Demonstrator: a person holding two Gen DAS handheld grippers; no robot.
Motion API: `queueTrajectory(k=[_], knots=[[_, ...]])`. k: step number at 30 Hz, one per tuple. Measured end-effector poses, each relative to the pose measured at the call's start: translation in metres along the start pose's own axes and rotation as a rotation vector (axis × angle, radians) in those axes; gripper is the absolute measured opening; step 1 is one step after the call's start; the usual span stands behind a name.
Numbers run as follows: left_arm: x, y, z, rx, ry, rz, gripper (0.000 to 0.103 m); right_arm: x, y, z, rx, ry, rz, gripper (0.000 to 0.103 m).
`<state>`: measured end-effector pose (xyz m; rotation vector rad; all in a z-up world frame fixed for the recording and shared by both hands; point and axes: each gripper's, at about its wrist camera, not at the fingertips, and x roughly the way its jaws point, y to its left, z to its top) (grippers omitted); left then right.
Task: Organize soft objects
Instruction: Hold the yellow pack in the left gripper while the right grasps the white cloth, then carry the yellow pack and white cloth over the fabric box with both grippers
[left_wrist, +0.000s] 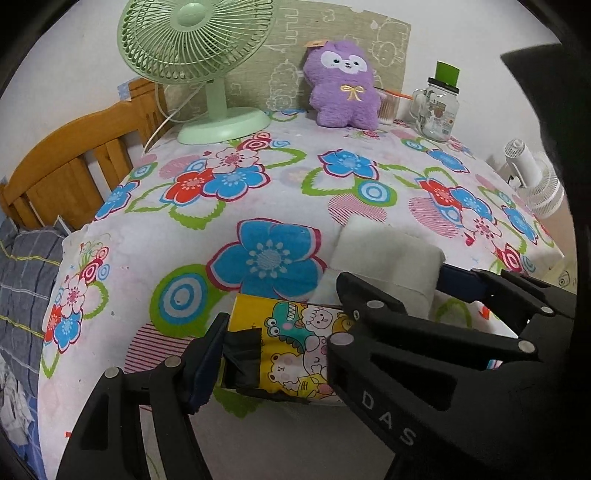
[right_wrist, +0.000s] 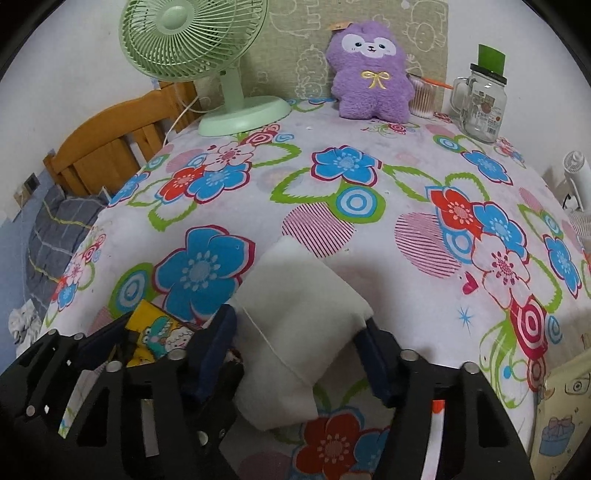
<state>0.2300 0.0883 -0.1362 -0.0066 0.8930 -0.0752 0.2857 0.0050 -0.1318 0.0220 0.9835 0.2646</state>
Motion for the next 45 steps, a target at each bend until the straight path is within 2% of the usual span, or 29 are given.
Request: queueTrajectory(k=[1,2,3,11,26,45], knots=[[-0.001,-0.001,-0.001,0.001,0.001,-0.001,0.075,-0.002,0.000,-0.002,-0.001,-0.001,0.003,0.056],[-0.001,-0.002,-0.001,0.001,0.001,-0.001,0.075,-0.004,0.000,-0.003,-0.002,-0.007,-0.008,0.045],[-0.003,-0.003,-0.003,0.004,-0.005,0.013,0.075,-0.006,-0.001,-0.004,-0.002,-0.015,-0.026,0.041],[-0.012,-0.010,-0.009,0.010,-0.013,0.024,0.075,-0.017,-0.004,-0.012,-0.002,-0.024,-0.011,0.031],[-0.042,-0.038,-0.020,0.043,-0.060,0.020,0.075,-0.060,-0.019,-0.032,0.023,-0.075,-0.026,0.028],[-0.106,-0.082,-0.033,0.084,-0.157,0.027,0.075,-0.136,-0.040,-0.054,0.038,-0.171,-0.026,0.028]])
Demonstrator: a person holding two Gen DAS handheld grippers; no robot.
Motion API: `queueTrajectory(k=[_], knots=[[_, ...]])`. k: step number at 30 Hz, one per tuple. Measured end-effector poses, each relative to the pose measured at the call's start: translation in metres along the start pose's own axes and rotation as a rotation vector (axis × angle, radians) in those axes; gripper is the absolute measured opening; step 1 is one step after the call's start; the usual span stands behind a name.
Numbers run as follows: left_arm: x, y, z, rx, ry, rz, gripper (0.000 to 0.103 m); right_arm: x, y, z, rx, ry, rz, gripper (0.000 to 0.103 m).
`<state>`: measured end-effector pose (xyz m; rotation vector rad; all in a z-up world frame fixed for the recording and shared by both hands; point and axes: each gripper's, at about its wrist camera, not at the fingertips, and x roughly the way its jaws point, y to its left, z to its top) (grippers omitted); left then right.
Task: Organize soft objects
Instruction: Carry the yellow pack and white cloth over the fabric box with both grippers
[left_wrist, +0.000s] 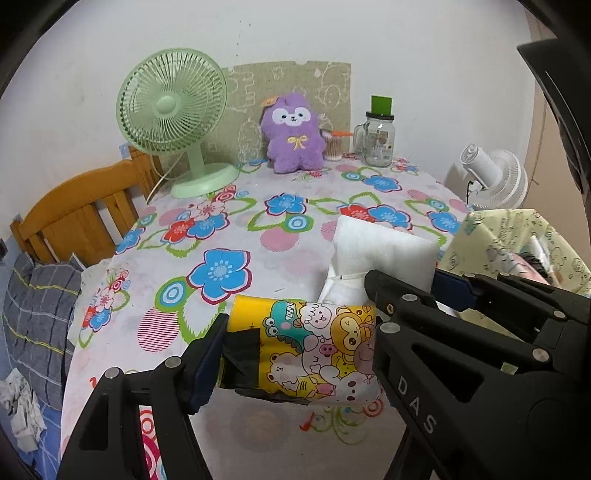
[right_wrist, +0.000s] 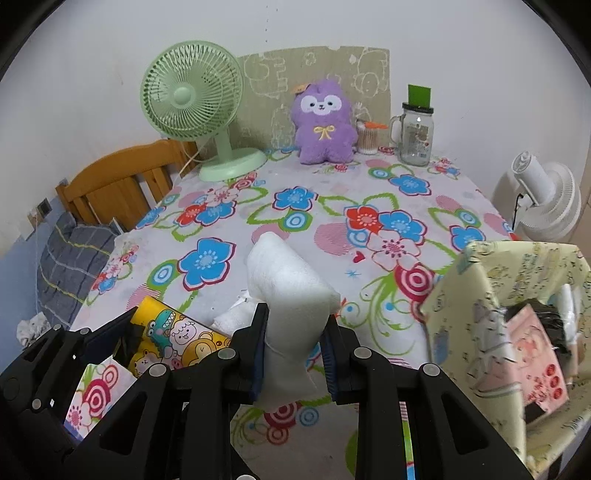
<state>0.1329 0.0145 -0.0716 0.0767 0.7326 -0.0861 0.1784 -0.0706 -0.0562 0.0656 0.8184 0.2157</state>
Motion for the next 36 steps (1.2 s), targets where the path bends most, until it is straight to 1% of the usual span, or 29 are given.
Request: queueTrajectory(k=[18,28,36], knots=[[-0.066,-0.030,0.022,0.007,-0.097,0.020,0.075,-0.078,-0.013,0.016,-0.022,-0.103,0.028,0.028],[-0.081,-0.057,0.032,0.019,-0.134,0.008,0.075,-0.104,-0.036,0.024,-0.037,-0.141,0.021,0.028],[-0.085,-0.084,0.037,0.020,-0.152,0.012,0.075,-0.113,-0.060,0.027,-0.047,-0.153,0.023,0.028]])
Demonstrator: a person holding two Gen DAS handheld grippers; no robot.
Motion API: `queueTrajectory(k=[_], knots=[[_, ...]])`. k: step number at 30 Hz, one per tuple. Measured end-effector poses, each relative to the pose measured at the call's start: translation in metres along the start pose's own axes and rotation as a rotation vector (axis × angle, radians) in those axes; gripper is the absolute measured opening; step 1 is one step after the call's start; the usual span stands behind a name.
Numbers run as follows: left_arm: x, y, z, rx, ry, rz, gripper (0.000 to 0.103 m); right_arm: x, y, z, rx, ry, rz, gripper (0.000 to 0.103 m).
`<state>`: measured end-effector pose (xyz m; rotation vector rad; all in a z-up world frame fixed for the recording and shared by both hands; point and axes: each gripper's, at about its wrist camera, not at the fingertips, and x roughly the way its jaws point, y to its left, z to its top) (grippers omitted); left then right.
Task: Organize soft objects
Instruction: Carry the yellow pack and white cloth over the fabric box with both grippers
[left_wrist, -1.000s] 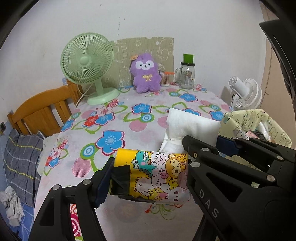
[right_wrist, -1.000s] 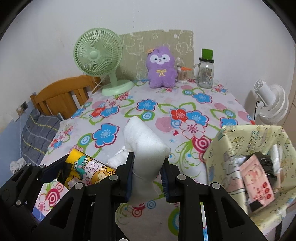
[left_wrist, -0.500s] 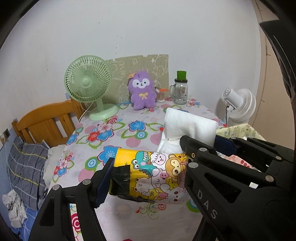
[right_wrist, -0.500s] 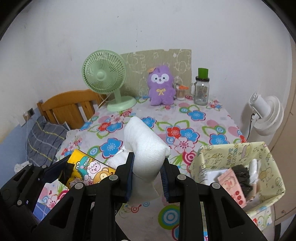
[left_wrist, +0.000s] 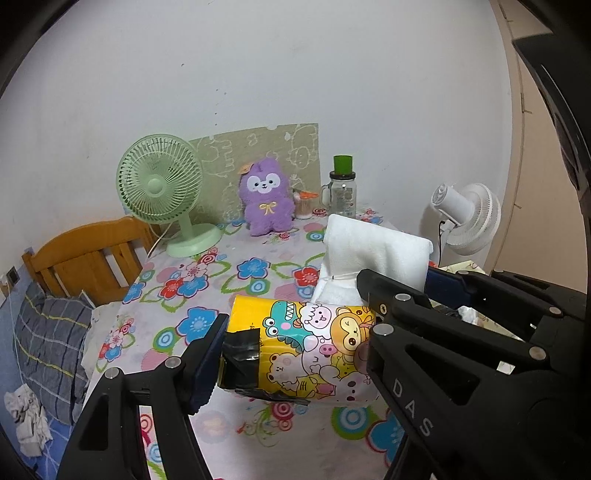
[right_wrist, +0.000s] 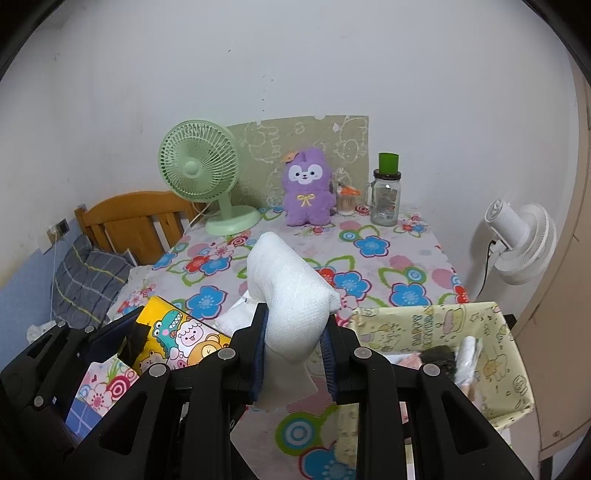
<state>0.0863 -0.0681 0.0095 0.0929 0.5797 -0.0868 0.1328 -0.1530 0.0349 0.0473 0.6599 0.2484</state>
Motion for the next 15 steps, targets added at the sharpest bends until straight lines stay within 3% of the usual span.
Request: queueTrajectory(k=[15], knots=[[0.012,-0.060,0.012,0.027,-0.004,-0.060,0.075,-0.013,-0.065,-0.002,0.011,-0.014,-0.046,0.029]])
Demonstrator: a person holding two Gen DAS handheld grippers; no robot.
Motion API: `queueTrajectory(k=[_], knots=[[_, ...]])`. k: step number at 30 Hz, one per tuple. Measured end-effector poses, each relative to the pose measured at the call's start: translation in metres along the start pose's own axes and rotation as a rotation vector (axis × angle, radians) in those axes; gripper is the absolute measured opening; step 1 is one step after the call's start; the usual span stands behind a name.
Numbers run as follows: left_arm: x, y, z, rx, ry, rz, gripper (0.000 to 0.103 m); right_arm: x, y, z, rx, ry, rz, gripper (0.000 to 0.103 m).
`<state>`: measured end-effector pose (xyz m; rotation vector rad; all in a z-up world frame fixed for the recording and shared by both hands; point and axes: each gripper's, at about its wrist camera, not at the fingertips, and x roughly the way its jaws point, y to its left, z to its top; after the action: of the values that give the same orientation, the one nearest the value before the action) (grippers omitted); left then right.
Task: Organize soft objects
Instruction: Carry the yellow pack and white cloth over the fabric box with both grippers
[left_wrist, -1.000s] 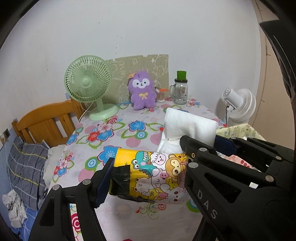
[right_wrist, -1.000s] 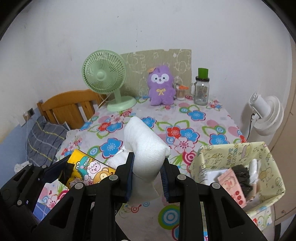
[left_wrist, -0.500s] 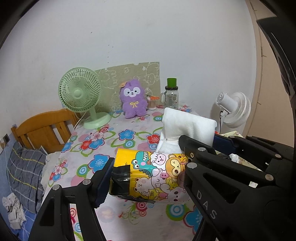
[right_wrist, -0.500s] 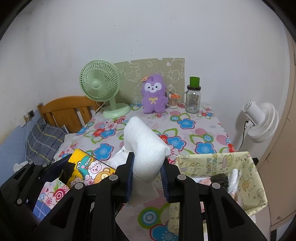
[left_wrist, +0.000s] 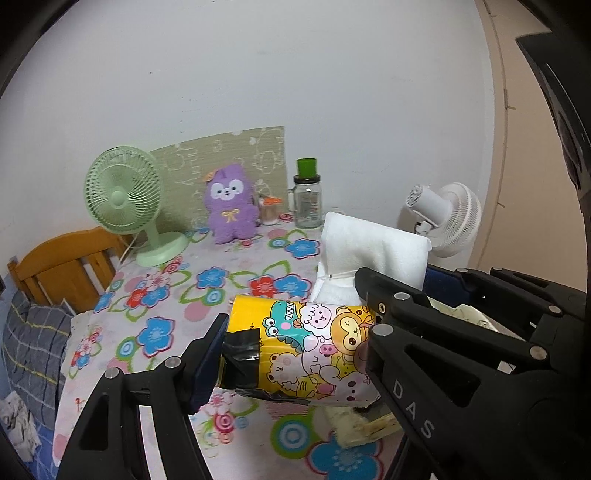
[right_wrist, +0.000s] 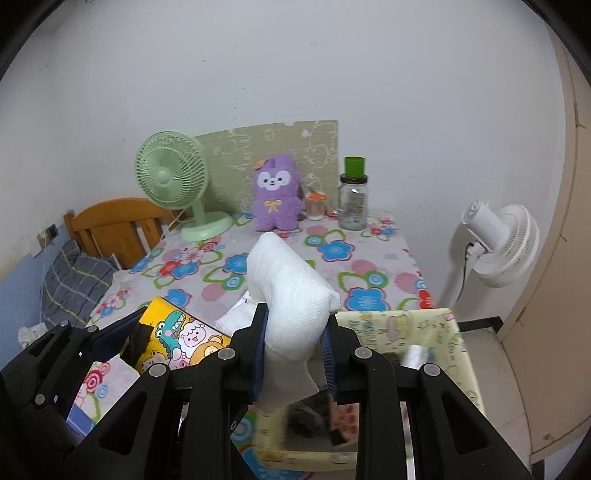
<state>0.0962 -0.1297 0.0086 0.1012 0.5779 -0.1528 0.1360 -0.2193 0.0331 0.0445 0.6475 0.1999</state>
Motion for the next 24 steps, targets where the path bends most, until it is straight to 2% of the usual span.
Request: queueTrajectory(k=[14,24], knots=[[0.029,-0.044,0.006,0.028,0.020,-0.076,0.075,0.010,-0.052,-0.005,0.026,0.027,-0.060,0.029],[0.062,-0.064,-0.002,0.043,0.089,-0.127,0.075,0.029,-0.081,-0.017,0.068,0.077,-0.108,0.029]])
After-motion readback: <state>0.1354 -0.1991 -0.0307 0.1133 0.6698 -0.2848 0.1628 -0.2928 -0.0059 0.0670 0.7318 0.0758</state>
